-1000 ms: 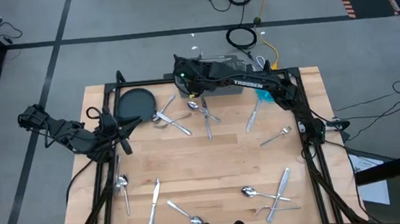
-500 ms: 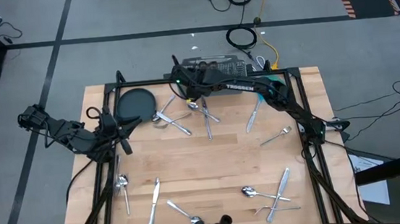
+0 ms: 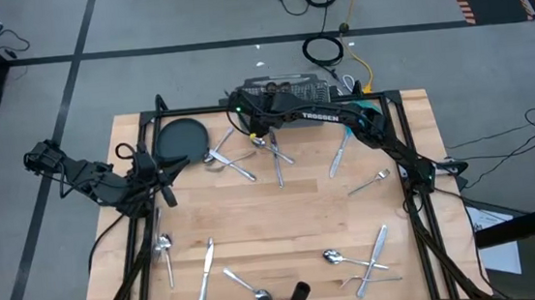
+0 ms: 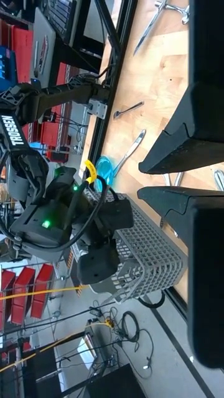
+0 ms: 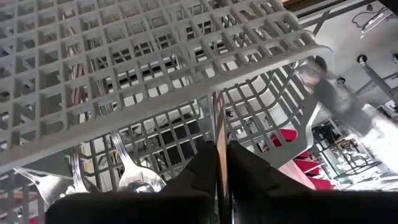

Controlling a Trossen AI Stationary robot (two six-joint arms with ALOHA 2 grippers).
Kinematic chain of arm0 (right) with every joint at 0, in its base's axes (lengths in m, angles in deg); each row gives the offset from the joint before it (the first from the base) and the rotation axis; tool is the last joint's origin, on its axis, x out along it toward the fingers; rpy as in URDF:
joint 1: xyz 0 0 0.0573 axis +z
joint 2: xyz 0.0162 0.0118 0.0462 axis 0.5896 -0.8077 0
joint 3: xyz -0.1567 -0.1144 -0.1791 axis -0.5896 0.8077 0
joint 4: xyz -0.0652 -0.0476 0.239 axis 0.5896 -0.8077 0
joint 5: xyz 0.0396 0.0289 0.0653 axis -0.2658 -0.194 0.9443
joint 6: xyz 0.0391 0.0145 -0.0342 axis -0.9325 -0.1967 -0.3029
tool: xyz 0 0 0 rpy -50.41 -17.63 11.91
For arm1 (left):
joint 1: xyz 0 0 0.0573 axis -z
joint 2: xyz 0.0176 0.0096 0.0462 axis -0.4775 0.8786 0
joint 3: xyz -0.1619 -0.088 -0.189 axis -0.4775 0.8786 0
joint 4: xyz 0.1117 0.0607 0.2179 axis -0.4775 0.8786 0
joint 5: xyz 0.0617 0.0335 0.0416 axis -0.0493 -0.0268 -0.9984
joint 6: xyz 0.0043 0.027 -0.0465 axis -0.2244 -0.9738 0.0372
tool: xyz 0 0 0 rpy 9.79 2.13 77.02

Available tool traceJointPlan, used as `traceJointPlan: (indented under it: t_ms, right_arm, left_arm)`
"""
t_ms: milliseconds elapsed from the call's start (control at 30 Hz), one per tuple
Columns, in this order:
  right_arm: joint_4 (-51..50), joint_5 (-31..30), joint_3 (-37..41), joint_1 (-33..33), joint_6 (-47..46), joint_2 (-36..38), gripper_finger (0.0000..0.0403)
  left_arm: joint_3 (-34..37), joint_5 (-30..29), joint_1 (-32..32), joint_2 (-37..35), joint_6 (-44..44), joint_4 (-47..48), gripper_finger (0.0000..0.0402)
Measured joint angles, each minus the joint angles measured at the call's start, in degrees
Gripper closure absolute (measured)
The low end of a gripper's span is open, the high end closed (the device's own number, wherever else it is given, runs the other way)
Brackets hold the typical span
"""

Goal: Sort silverware
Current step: Put the knife into the silverware basket

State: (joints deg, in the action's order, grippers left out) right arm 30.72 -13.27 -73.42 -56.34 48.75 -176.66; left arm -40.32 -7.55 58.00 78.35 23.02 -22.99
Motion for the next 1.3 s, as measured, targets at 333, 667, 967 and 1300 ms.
traceJointPlan:
  t_ms: [333, 667, 967, 1300]
  right_arm:
    - [-0.1, 0.4, 0.0, -0.7, -3.9, 0.0, 0.0321]
    - [2.9, -4.1, 0.0, -0.6, -9.3, 1.0, 0.0252]
    - [2.9, -8.4, 0.1, -0.6, -14.1, 7.0, 0.0223]
    - [-2.0, -11.7, 0.0, 0.2, -33.1, 29.1, 0.0222]
  left_arm:
    - [0.0, 0.0, 0.0, 0.0, 0.0, 0.0, 0.0349]
    - [0.0, 0.0, 0.0, 0.0, -1.4, 0.0, 0.0349]
    - [0.0, 0.1, 0.0, 0.0, -1.4, -0.2, 0.0349]
    - [-2.9, 16.4, 0.0, 3.7, -1.4, -3.4, 0.0349]
